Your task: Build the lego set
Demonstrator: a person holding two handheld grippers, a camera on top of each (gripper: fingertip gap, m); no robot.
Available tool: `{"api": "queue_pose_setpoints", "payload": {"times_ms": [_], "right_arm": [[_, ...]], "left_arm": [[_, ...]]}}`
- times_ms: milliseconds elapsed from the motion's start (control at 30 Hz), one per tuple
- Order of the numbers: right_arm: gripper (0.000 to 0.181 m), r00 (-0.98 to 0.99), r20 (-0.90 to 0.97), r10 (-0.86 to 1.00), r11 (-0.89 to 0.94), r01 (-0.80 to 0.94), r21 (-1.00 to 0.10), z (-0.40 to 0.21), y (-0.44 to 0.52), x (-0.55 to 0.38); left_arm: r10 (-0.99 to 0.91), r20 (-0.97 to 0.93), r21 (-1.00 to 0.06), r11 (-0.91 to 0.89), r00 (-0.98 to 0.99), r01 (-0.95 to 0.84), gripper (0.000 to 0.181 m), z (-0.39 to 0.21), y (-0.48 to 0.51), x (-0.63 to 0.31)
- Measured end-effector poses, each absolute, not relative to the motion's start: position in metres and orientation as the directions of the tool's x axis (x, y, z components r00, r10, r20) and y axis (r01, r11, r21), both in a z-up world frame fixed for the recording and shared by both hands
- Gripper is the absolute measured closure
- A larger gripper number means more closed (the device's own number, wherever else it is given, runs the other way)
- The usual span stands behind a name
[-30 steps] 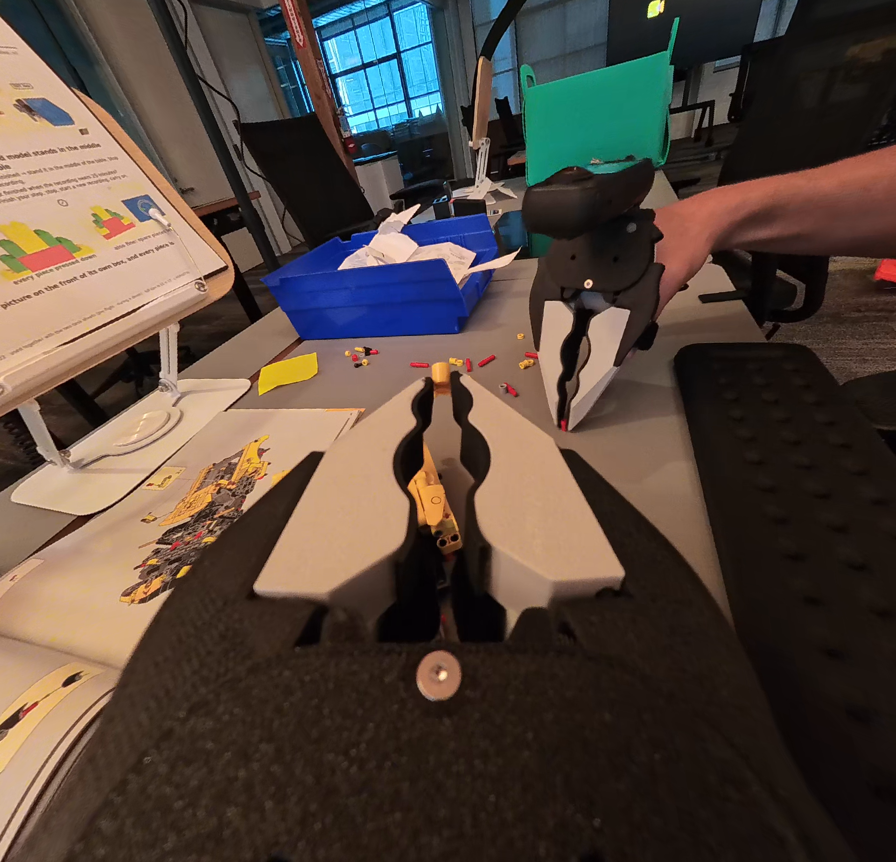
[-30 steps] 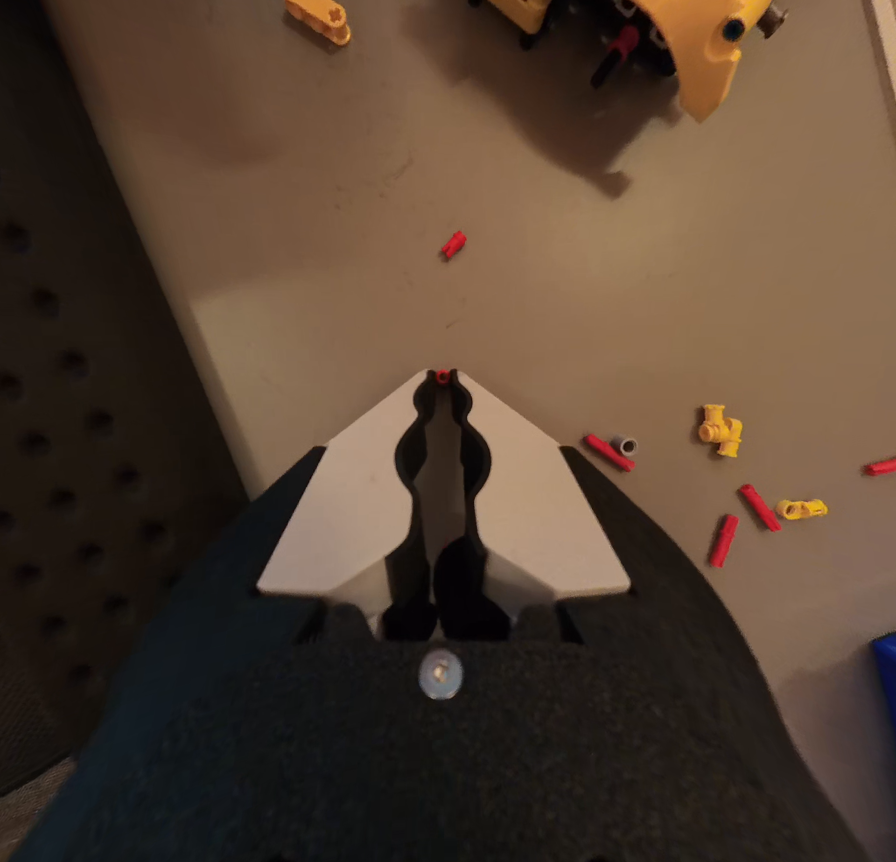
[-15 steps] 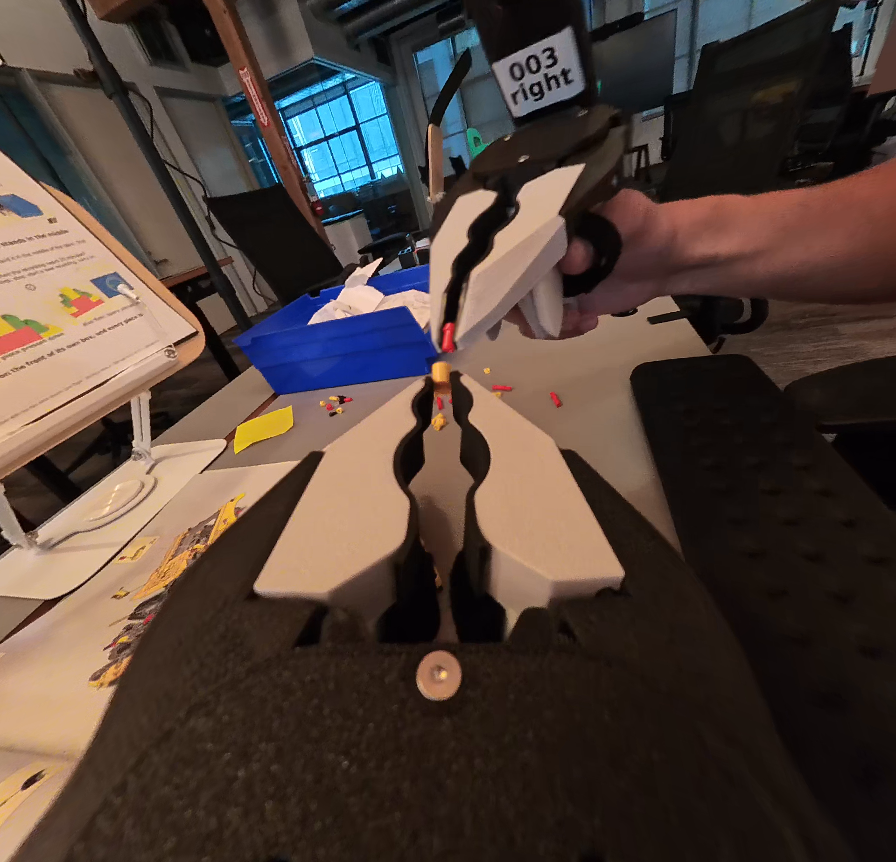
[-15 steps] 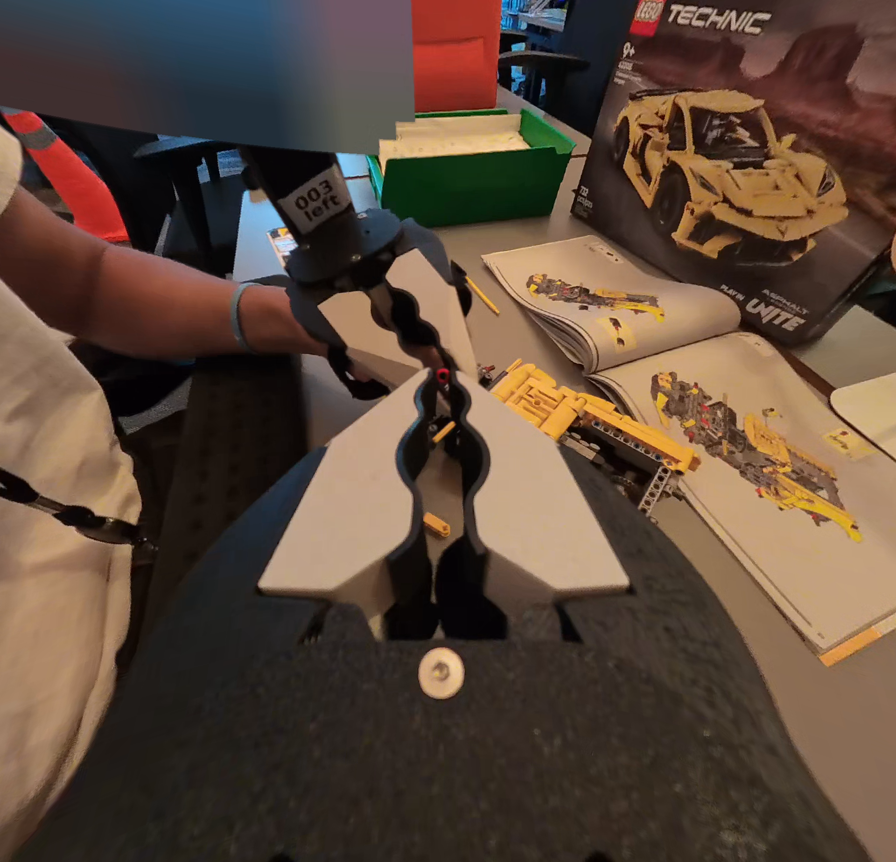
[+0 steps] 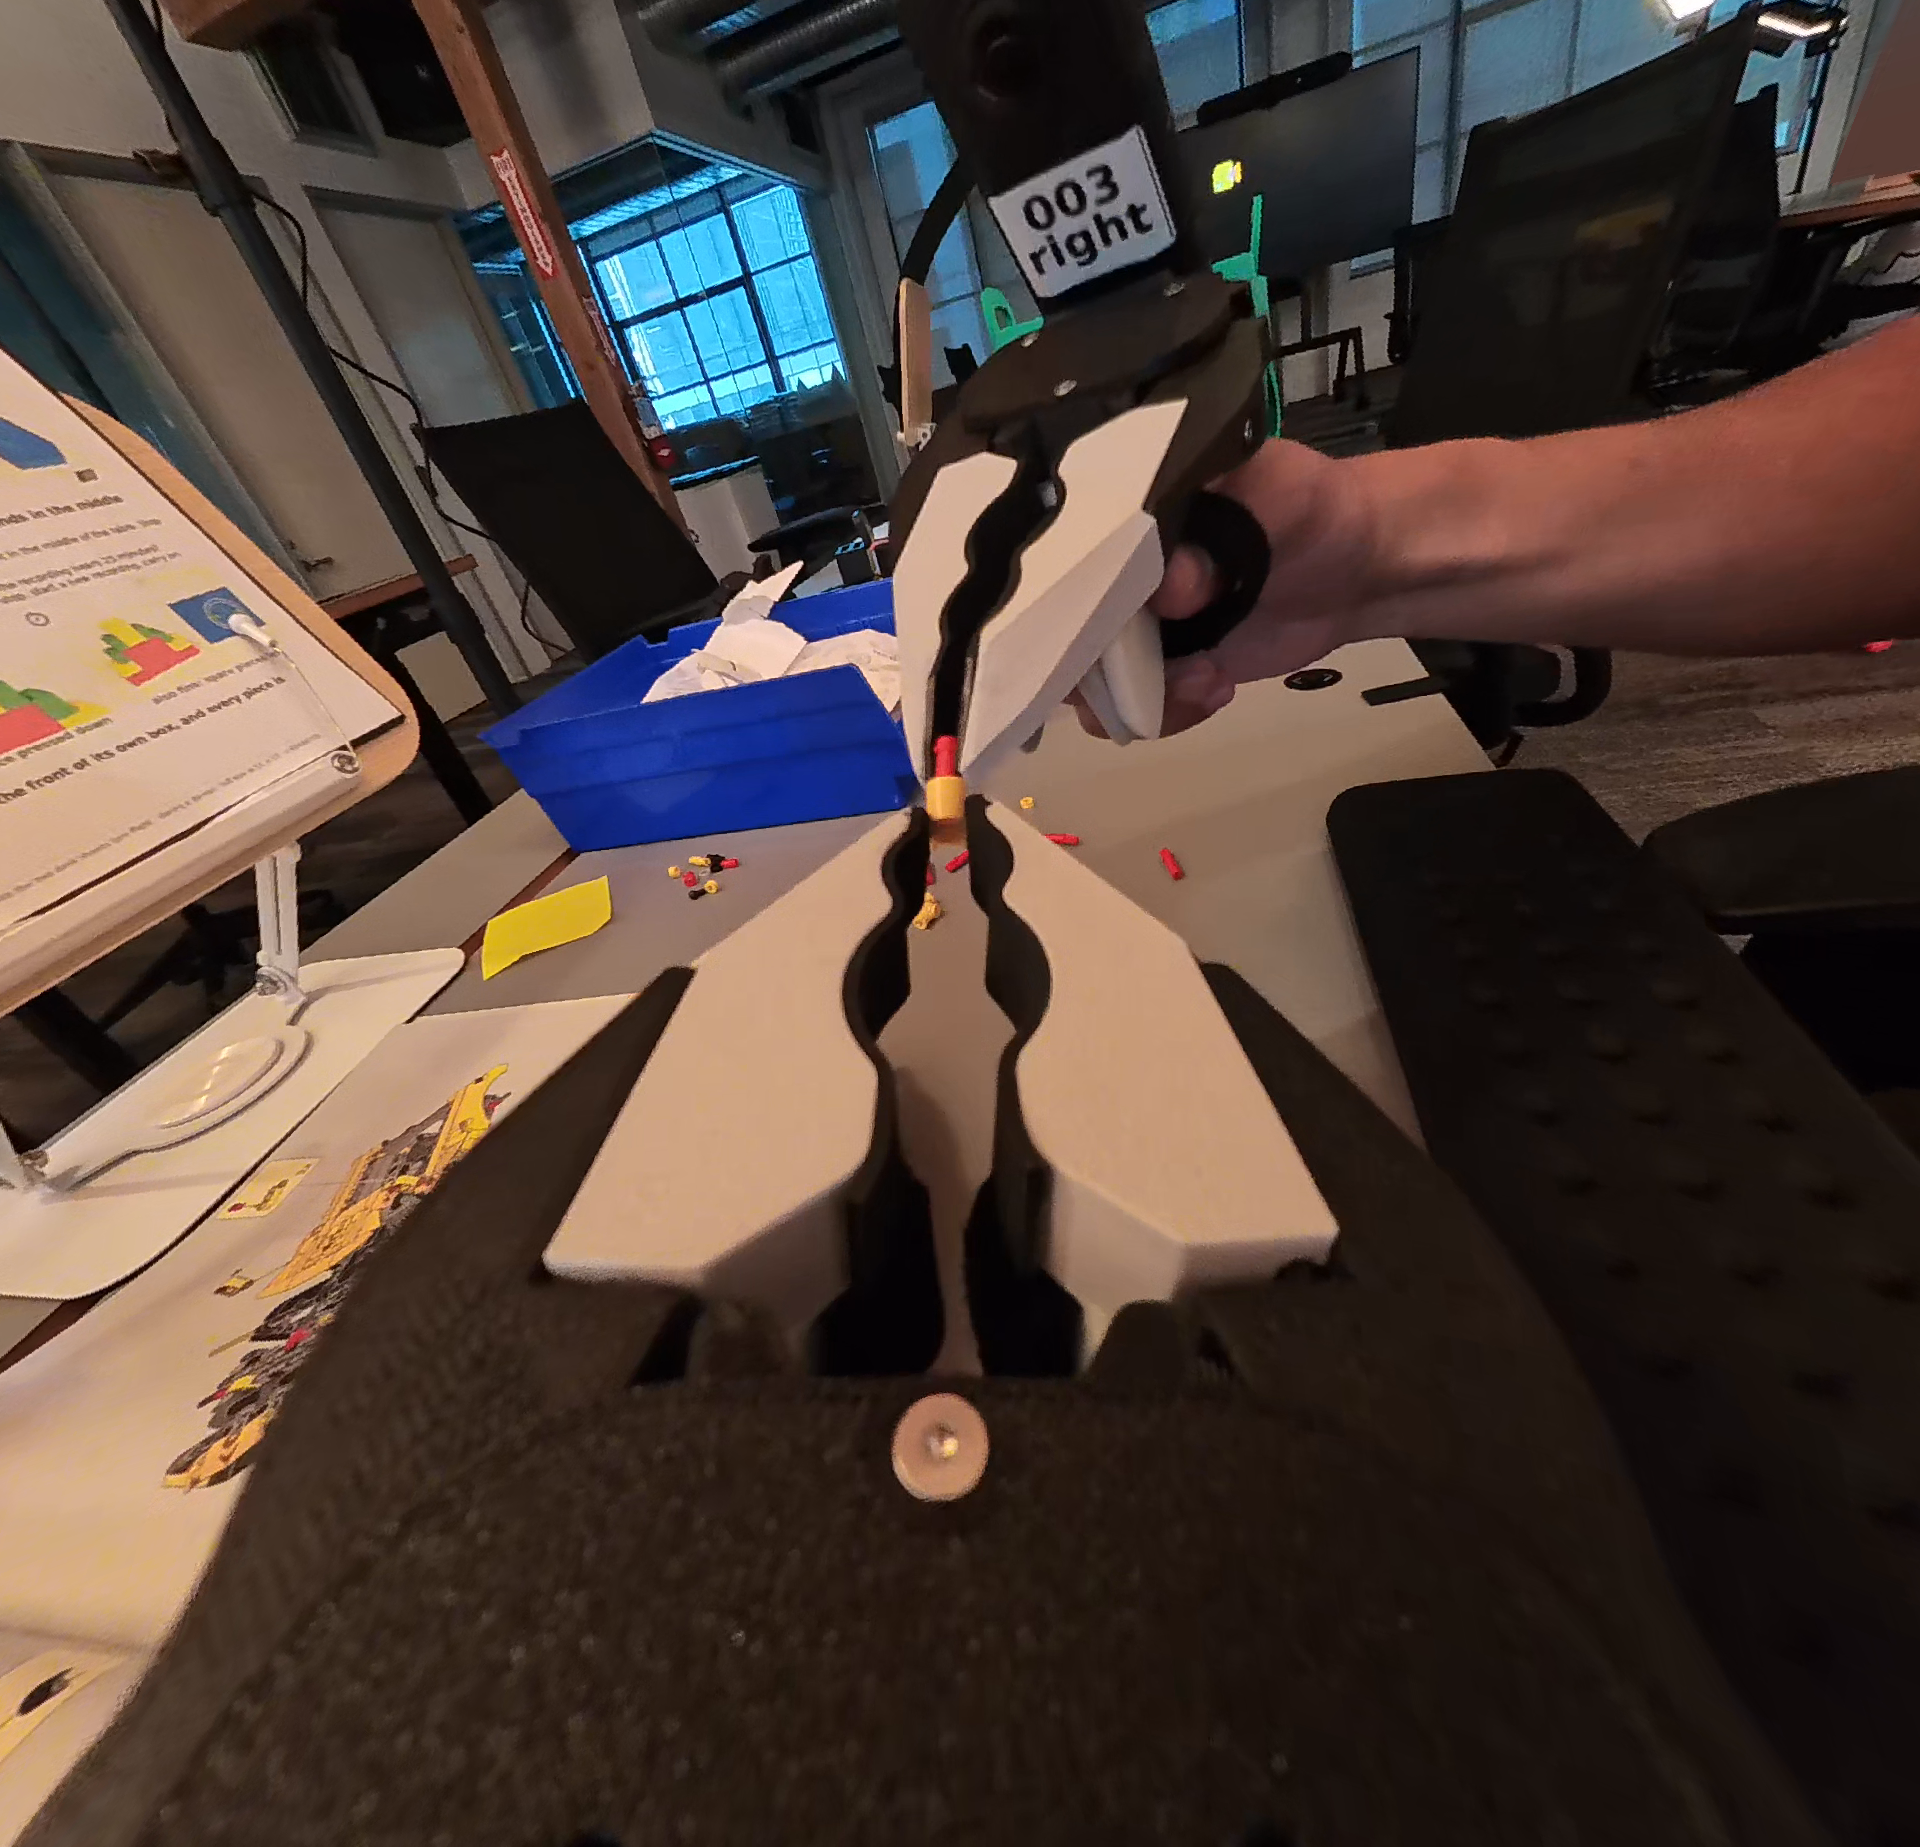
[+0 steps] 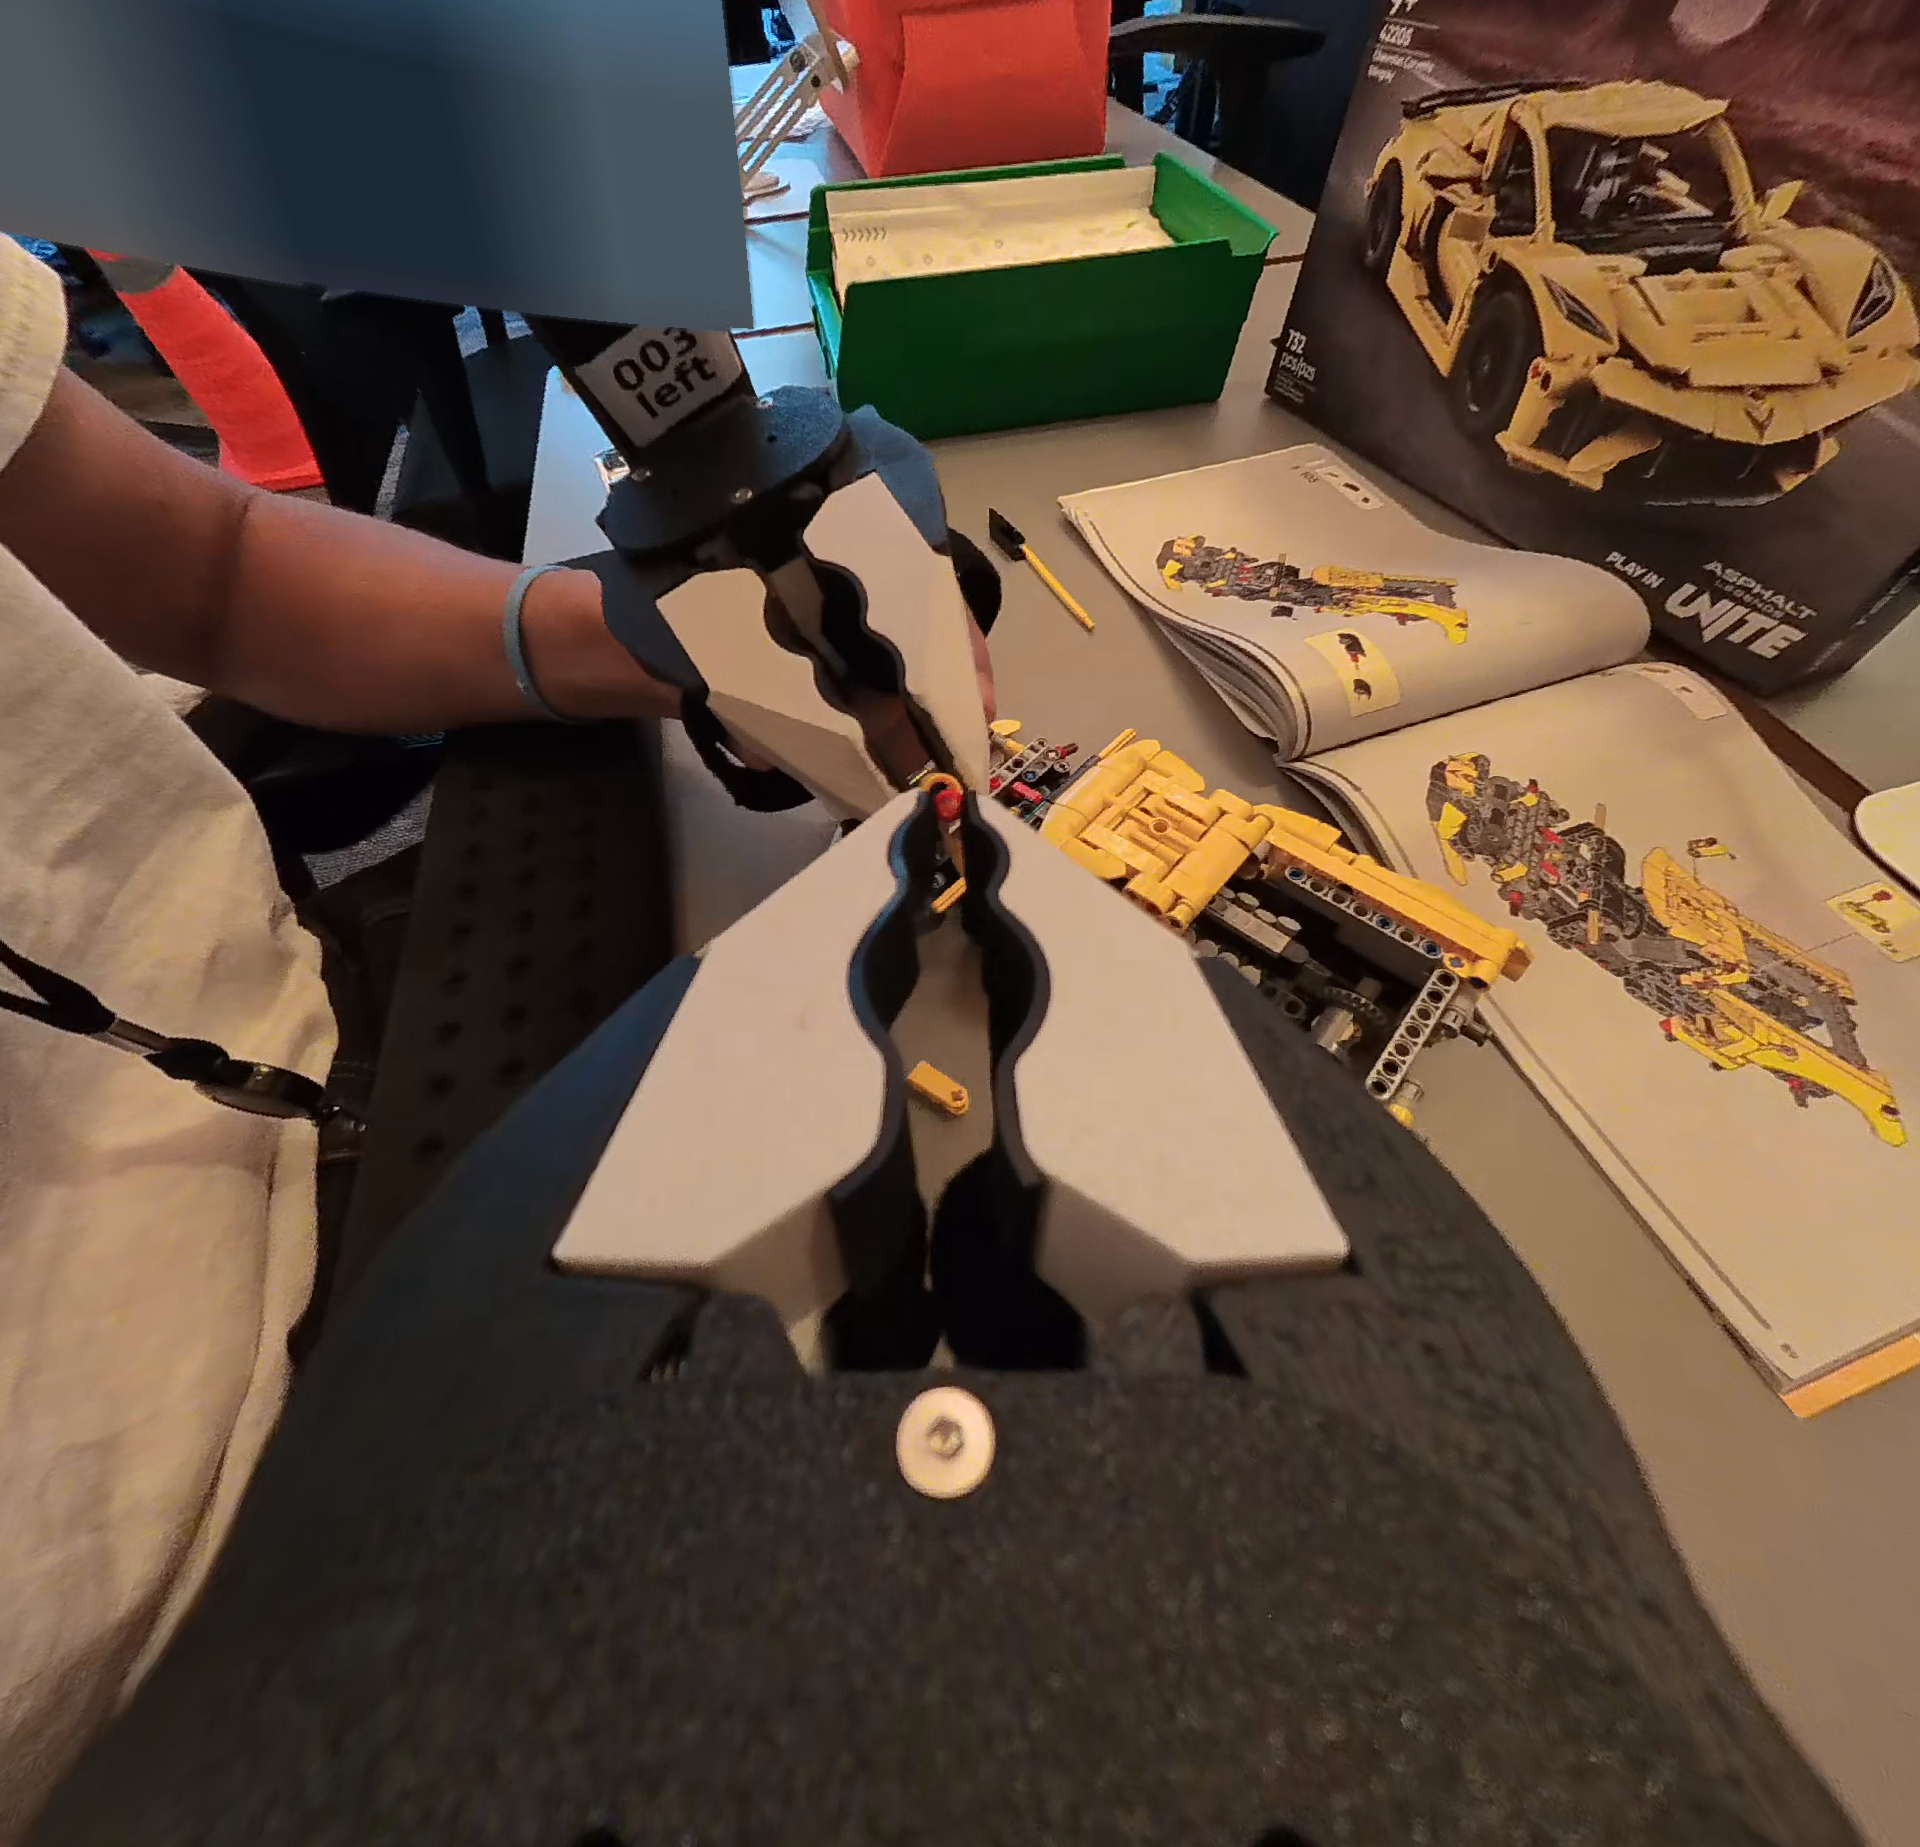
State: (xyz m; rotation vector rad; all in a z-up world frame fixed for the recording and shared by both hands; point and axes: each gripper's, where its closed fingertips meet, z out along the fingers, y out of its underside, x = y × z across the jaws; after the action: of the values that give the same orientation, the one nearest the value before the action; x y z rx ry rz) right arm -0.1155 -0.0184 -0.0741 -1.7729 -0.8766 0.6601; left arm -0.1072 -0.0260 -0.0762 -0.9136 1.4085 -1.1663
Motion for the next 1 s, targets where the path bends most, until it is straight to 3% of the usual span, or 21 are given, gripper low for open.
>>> {"api": "queue_pose_setpoints", "payload": {"times_ms": [233,800,1000], "right_arm": [[0.178,0.571,-0.012,0.821,-0.21,0.283,-0.936,-0.074,-0.018,-0.116],[0.178,0.559,-0.058,0.827,-0.251,0.274,-0.928,-0.081,-0.017,-0.117],[0.178,0.547,-0.27,0.793,-0.405,0.142,-0.903,-0.083,-0.019,-0.115]], "left_arm": [[-0.964,-0.178,-0.984,0.171,-0.198,0.051,0.174,-0.076,-0.026,-0.108],[-0.961,-0.22,-0.975,0.223,-0.166,0.002,0.175,-0.083,-0.023,-0.106],[-0.975,-0.12,-0.992,0.124,-0.189,-0.009,0.176,-0.084,-0.027,-0.104]]}}
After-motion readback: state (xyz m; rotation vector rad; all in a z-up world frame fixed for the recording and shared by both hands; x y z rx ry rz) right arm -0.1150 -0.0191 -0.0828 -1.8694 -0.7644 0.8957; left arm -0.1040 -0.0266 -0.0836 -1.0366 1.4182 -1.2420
